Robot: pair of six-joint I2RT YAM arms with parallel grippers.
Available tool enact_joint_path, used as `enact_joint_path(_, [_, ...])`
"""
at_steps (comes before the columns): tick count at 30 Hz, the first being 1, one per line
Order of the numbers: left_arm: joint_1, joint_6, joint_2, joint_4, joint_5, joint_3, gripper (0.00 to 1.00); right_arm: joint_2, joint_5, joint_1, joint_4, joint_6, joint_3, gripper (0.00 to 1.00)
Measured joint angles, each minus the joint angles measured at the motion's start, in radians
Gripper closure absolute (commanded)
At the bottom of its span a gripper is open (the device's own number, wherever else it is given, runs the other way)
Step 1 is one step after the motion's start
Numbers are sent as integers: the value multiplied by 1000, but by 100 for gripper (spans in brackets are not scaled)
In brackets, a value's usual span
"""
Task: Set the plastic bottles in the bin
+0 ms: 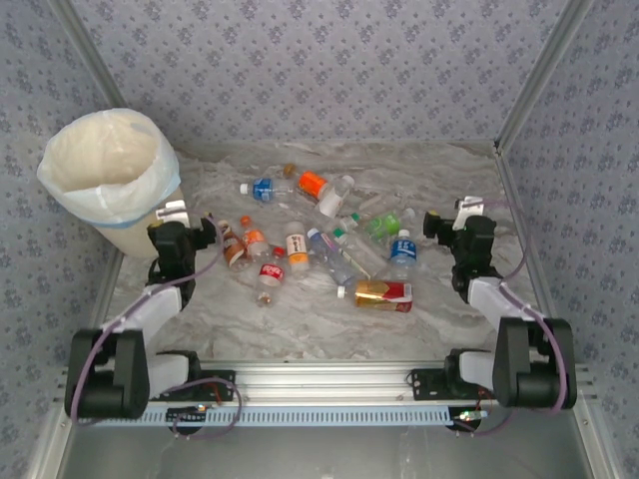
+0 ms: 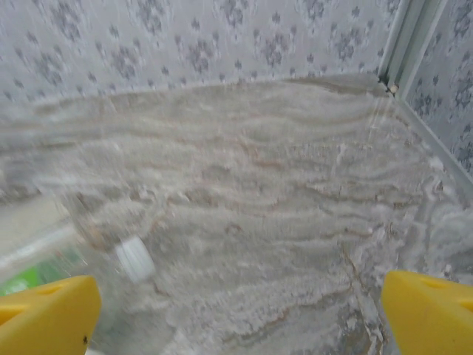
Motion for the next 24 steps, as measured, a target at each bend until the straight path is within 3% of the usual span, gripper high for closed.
enact_joint_path(5, [-50, -207, -134, -317, -28, 114, 1, -37, -7, 5, -140, 116, 92, 0])
enact_joint_path(9, [-69, -399, -148, -544, 48, 203, 0, -24, -6, 20, -213, 210, 106, 0])
enact_joint_path(16, [-108, -544, 11, -820, 192, 289, 2, 32, -7, 50, -283, 285, 155, 0])
enact_joint_path(24, [-164, -578, 238, -890, 238, 364, 18, 35, -7, 82, -322, 288, 194, 0])
